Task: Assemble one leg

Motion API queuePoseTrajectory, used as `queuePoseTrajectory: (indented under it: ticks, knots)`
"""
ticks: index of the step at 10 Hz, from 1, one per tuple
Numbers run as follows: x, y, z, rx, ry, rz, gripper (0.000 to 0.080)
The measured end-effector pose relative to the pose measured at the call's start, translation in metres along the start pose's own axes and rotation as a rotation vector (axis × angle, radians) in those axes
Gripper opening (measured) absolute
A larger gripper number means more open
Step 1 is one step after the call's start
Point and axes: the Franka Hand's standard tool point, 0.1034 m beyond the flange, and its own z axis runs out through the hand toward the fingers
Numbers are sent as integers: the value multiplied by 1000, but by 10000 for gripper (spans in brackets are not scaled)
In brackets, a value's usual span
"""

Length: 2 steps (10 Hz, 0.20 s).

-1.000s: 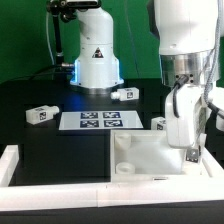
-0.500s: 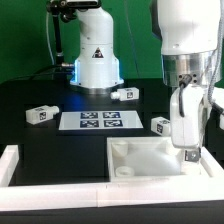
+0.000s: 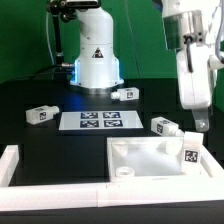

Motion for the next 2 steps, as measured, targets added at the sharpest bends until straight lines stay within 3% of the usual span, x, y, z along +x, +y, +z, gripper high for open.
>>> queuePoseTrajectory:
  ticks: [2]
  knots:
    - [1,1,2,-2,3,-1,649]
